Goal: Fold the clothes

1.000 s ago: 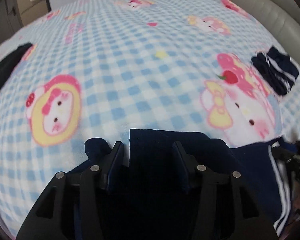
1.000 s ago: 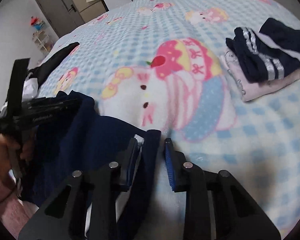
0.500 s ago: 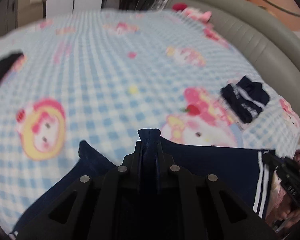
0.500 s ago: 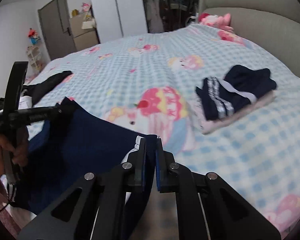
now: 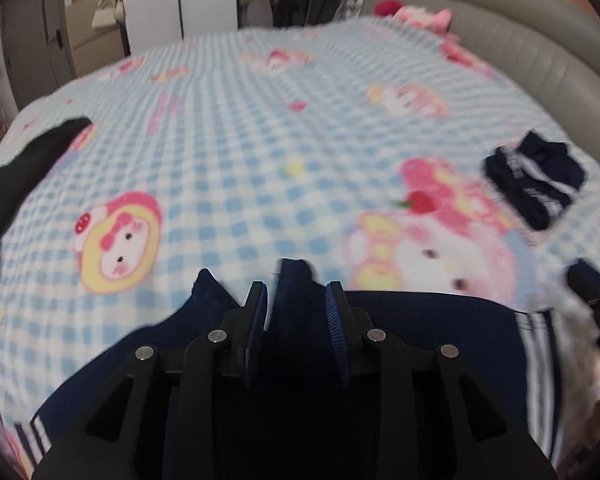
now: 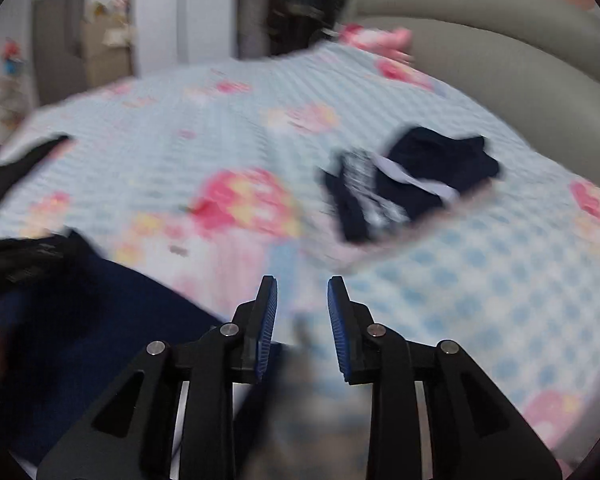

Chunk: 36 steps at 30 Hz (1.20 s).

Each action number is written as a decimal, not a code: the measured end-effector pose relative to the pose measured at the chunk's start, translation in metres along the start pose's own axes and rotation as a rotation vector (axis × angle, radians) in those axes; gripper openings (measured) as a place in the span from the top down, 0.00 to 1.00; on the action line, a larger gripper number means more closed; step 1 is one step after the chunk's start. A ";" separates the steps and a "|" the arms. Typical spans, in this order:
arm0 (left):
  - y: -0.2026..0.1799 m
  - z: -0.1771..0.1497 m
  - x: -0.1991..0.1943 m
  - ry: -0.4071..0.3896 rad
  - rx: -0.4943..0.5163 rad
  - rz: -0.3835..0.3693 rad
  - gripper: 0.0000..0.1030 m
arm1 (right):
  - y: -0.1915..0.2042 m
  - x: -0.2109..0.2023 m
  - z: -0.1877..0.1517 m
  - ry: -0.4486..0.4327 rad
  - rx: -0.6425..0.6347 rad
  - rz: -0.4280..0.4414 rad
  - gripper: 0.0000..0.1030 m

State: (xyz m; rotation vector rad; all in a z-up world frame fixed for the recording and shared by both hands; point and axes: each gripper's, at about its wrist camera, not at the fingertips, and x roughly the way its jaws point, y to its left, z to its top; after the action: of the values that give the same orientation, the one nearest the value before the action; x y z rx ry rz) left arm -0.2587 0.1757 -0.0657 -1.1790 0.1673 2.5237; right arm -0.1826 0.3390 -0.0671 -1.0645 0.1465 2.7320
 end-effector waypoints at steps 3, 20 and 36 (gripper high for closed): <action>-0.016 -0.009 -0.018 -0.005 0.032 -0.078 0.49 | 0.016 0.008 -0.006 0.073 -0.037 0.169 0.73; -0.012 0.003 0.025 0.069 -0.046 -0.100 0.52 | -0.045 0.033 -0.004 0.161 0.052 -0.052 0.73; 0.021 0.013 0.025 0.061 -0.045 -0.038 0.46 | -0.060 0.041 0.002 0.215 0.140 0.074 0.65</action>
State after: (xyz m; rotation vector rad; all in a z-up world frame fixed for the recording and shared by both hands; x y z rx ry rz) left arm -0.2905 0.1656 -0.0771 -1.2647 0.1026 2.4724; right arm -0.2000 0.4038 -0.0945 -1.3334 0.4111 2.6176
